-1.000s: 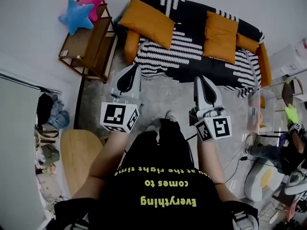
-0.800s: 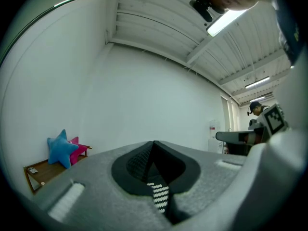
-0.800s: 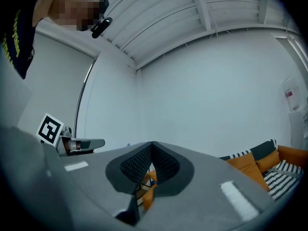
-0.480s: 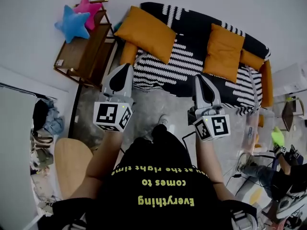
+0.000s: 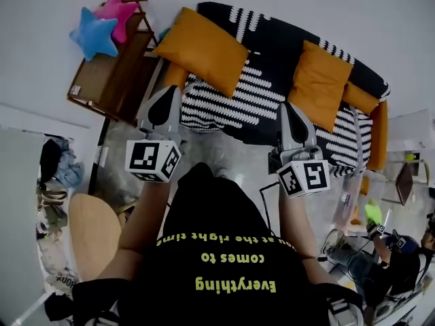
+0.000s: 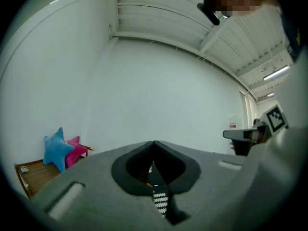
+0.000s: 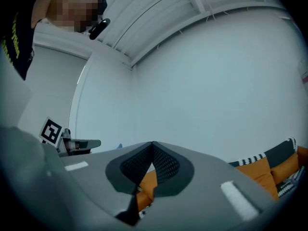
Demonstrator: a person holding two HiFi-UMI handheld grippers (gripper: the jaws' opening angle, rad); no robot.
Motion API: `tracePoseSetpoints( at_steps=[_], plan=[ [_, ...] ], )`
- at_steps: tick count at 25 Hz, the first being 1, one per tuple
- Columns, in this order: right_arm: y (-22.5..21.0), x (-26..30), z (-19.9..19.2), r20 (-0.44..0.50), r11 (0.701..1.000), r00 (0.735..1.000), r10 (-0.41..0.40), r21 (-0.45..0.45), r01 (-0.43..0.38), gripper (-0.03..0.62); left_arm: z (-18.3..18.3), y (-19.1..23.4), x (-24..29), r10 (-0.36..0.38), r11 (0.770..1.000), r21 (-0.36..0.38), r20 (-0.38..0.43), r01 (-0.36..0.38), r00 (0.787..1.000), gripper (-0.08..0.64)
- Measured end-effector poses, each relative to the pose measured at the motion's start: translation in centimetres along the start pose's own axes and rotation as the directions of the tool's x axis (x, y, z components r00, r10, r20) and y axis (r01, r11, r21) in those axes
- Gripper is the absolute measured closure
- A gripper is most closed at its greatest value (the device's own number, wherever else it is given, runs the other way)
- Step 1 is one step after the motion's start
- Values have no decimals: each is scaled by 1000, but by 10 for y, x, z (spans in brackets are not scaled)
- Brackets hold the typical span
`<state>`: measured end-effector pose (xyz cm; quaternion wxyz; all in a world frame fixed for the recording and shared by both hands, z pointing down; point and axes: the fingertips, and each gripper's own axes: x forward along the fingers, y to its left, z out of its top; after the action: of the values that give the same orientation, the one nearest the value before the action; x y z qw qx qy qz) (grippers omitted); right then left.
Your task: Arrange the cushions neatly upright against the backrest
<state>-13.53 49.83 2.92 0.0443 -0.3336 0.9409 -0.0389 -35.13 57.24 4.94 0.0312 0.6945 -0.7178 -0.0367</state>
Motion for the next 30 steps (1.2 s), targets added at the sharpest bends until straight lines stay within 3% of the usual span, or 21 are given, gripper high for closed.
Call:
tracePoseSetpoints(
  at_steps=[10, 22, 30],
  plan=[
    [-50, 91, -19, -40, 1000, 999, -3, 7, 3, 581, -9, 39, 104, -19, 1000, 8, 4, 19, 1000, 560],
    [-120, 317, -50, -105, 998, 993, -55, 25, 58, 581, -7, 179, 313, -57, 998, 11, 7, 57, 998, 560],
    [-158, 388, -96, -174, 991, 979, -110, 60, 122, 581, -32, 235, 399, -62, 998, 18, -23, 62, 998, 560]
  ],
)
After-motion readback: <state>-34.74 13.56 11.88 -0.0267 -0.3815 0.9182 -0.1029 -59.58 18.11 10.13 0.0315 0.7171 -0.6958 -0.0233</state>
